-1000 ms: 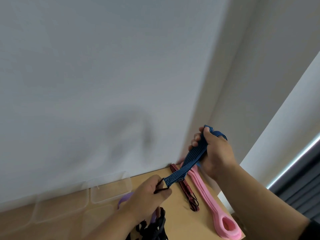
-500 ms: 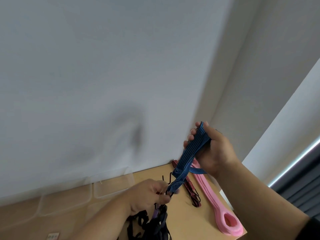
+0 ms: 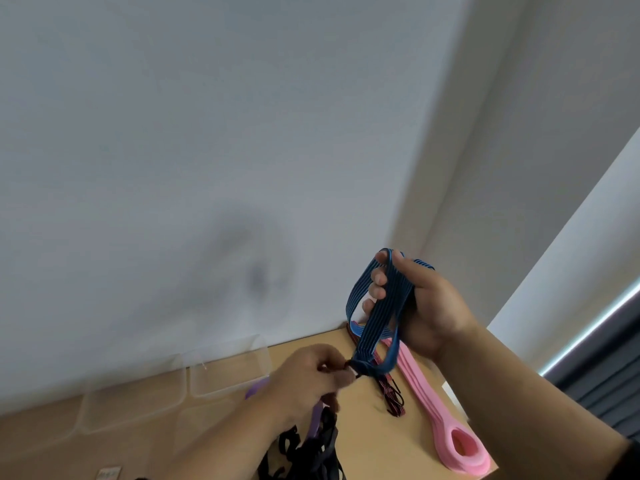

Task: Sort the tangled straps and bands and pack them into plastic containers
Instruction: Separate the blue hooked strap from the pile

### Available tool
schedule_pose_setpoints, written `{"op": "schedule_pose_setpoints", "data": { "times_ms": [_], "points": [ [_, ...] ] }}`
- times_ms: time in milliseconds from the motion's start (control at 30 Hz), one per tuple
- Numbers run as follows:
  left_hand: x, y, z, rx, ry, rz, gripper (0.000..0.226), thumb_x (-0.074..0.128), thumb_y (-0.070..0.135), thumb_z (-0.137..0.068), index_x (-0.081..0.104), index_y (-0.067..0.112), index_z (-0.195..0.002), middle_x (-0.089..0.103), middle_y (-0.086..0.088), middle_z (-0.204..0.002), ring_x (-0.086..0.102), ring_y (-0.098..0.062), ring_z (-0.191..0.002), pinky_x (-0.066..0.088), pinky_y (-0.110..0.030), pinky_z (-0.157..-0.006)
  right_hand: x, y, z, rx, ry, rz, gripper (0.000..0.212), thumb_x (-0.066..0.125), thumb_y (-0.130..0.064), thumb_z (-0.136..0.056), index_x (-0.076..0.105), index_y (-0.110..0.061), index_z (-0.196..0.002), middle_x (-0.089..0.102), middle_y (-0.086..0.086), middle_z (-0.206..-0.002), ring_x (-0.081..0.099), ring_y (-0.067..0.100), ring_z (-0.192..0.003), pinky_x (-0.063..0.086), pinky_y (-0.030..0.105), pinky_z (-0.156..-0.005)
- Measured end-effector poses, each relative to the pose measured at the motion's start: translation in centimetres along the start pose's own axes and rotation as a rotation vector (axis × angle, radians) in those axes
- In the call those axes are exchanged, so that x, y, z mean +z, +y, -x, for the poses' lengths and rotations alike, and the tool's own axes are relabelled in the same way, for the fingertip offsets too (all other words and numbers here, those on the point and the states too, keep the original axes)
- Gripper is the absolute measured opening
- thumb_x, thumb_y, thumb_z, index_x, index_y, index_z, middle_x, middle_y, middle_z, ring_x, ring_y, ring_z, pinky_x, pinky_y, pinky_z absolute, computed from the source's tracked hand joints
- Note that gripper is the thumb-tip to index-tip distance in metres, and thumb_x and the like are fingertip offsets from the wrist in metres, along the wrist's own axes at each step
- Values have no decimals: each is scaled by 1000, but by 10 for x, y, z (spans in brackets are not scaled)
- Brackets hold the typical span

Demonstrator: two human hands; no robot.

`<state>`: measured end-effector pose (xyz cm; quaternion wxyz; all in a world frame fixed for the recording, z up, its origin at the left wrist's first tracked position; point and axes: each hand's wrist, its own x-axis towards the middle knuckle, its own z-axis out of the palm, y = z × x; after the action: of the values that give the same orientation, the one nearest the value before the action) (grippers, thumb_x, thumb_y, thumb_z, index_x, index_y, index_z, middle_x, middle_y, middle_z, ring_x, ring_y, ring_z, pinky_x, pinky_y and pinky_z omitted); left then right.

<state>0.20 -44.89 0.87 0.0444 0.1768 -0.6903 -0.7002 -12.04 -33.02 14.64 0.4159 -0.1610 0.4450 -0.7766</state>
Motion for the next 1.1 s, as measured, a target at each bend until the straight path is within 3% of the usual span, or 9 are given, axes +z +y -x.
{"op": "schedule_pose_setpoints", "data": {
  "times_ms": [100, 267, 400, 467, 600, 733, 867, 967, 1100],
  "points": [
    [9, -13, 0, -11, 202, 217, 21, 73, 6, -88, 53, 8, -96, 44, -14, -73, 49, -26, -54, 53, -32, -53, 2, -4, 1, -14, 20, -30, 17, 52, -27, -98, 59, -11, -100, 51, 4, -74, 46, 20, -63, 41, 38, -70],
    [12, -17, 3, -96, -73, 171, 61, 79, 36, -83, 51, 20, -135, 42, -5, -70, 45, -16, -51, 58, -44, -68, 5, -5, 0, -47, 45, -143, 20, 45, -25, -102, 60, -12, -98, 51, 3, -74, 47, 18, -62, 41, 34, -70],
    [14, -18, 3, -72, -79, 296, 39, 77, 27, -80, 57, 1, -102, 37, -5, -65, 38, -15, -52, 56, -39, -63, 1, -7, 1, -70, 63, -226, 16, 47, -23, -99, 59, -12, -96, 48, 2, -72, 44, 17, -61, 37, 32, -70],
    [14, -19, 2, -14, -24, 157, 26, 69, 28, -83, 54, 7, -84, 40, -7, -61, 46, -20, -51, 55, -40, -68, -5, -7, 2, -74, 80, -232, 17, 47, -24, -100, 59, -13, -96, 49, 2, -73, 45, 17, -62, 38, 32, -72],
    [17, -22, -1, -27, 12, 113, 30, 48, 25, -103, 53, 7, -80, 57, -16, -79, 65, -33, -73, 55, -49, -85, -20, -10, 4, -98, 163, -237, 15, 46, -23, -101, 58, -13, -99, 51, 2, -75, 48, 17, -64, 41, 34, -75],
    [13, -5, 0, -133, -52, 448, 27, 44, 12, -105, 49, 4, -80, 63, -28, -96, 64, -36, -68, 58, -41, -59, -37, -12, 10, -136, 321, -210, 14, 48, -21, -101, 58, -12, -101, 57, 4, -76, 55, 18, -64, 50, 35, -71],
    [-13, 30, -11, 3, 104, 113, 12, 54, 2, -99, 50, 3, -88, 55, -19, -65, 54, -25, -51, 47, -35, -56, -52, -16, 23, -139, 533, -214, 12, 50, -14, -102, 58, -5, -101, 64, 12, -82, 66, 24, -71, 59, 38, -74],
    [-26, 81, -19, 154, 203, -66, 14, 64, 3, -93, 59, 6, -80, 55, -11, -57, 53, -24, -50, 46, -33, -60, -67, -7, 31, -33, 613, -278, 15, 50, -13, -102, 59, -5, -94, 65, 12, -76, 70, 25, -61, 62, 37, -58],
    [-14, 161, -24, 307, 88, -250, 15, 71, 5, -88, 62, 9, -76, 58, -1, -54, 55, -19, -50, 49, -24, -57, -92, 17, 37, 149, 608, -196, 12, 54, -14, -95, 62, -7, -91, 69, 13, -76, 68, 26, -65, 59, 38, -66]
  ]
}}
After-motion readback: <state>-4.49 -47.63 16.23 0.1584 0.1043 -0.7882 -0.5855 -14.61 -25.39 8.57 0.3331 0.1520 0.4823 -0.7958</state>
